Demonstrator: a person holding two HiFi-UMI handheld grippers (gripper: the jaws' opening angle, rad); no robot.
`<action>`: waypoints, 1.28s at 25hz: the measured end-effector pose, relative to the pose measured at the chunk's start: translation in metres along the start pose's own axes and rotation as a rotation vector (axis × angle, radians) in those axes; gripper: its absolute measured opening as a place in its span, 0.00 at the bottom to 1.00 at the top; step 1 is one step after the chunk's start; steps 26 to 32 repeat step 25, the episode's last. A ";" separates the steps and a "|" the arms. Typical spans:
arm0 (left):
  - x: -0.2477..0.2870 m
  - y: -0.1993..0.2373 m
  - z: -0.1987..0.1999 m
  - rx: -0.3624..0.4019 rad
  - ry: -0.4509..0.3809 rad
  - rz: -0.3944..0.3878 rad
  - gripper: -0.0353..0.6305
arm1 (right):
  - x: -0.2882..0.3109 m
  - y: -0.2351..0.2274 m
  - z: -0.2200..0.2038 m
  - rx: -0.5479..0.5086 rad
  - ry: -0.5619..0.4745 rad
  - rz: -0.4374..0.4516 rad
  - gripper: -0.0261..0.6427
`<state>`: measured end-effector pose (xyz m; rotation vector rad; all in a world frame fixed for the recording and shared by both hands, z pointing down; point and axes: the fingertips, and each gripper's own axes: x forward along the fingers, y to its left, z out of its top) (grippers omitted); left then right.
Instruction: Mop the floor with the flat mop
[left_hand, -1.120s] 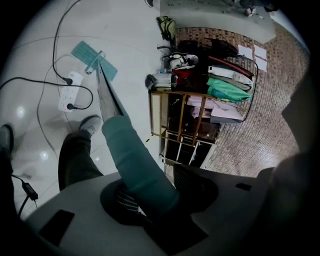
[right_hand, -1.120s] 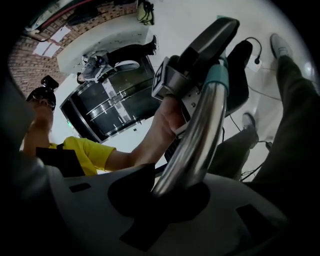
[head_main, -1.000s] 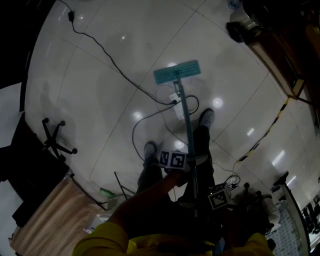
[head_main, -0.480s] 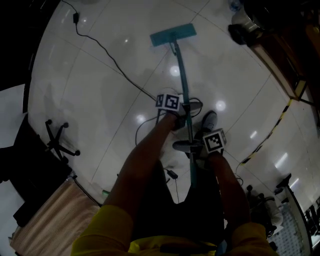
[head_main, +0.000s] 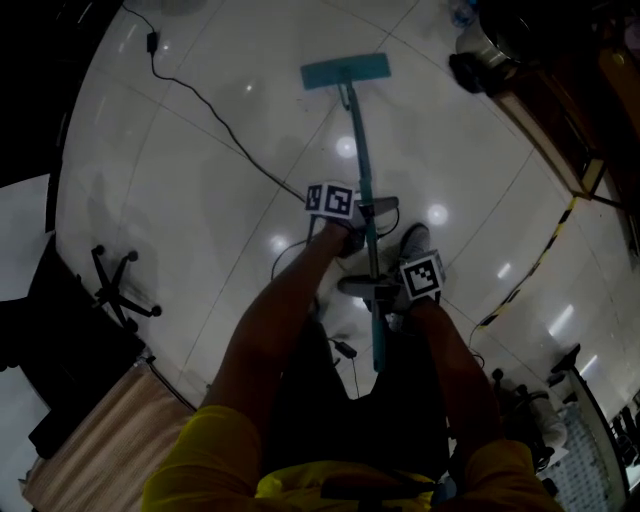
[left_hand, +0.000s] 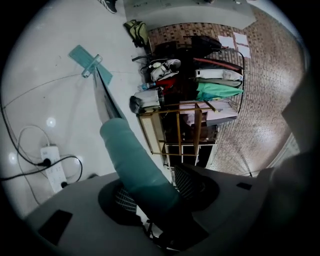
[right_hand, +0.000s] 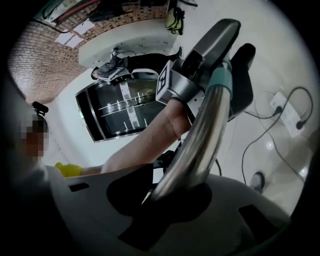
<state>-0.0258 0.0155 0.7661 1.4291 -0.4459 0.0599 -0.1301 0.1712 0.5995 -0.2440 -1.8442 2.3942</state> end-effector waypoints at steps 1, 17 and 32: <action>-0.002 -0.010 -0.017 -0.011 0.011 -0.002 0.35 | 0.000 0.012 -0.016 0.020 0.002 0.001 0.19; -0.063 -0.308 -0.138 0.003 0.024 -0.039 0.36 | -0.029 0.277 -0.185 -0.075 0.010 -0.057 0.22; -0.091 -0.382 -0.130 0.111 0.006 -0.044 0.36 | -0.024 0.335 -0.201 -0.157 -0.007 -0.069 0.21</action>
